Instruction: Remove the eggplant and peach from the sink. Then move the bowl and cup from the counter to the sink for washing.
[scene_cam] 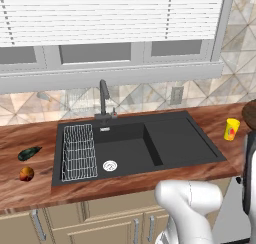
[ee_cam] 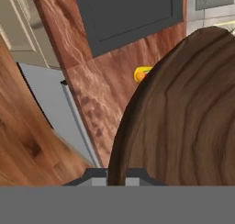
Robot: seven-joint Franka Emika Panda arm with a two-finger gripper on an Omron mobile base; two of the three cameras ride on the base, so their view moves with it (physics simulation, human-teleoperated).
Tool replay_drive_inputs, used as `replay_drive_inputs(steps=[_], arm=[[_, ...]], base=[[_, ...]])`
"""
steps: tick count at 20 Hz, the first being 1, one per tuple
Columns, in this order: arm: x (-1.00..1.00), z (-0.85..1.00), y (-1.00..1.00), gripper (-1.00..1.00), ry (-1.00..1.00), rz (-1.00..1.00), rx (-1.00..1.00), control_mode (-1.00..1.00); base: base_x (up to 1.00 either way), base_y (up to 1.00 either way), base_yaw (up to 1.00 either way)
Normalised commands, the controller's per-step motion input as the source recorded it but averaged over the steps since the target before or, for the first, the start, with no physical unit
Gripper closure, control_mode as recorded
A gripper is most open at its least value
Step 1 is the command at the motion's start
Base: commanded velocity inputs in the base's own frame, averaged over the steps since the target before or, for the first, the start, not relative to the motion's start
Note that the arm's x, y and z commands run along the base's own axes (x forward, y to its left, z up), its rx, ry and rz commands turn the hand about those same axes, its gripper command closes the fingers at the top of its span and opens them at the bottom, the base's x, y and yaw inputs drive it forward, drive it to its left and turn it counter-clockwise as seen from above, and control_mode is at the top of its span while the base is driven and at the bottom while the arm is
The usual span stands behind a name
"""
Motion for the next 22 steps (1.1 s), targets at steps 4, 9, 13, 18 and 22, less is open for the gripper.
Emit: replay_drive_inputs(steps=[4,9,13,18,22], arm=[[-0.13,0.12,0.2,1.0,0.0,0.11,0.0,-1.0],[-0.12,0.11,0.21,1.0,0.03,0.1,0.0,-1.0],[-0.09,0.07,0.21,1.0,0.04,0.1,0.0,-1.0],[-0.06,0.05,0.22,1.0,0.04,0.11,0.0,-1.0],[-0.01,0.07,0.23,1.0,0.06,0.1,0.0,-1.0]], base=[[0.0,0.0,0.0],[0.0,0.0,0.0],[0.0,0.0,0.0],[0.0,0.0,0.0],[0.0,0.0,0.0]])
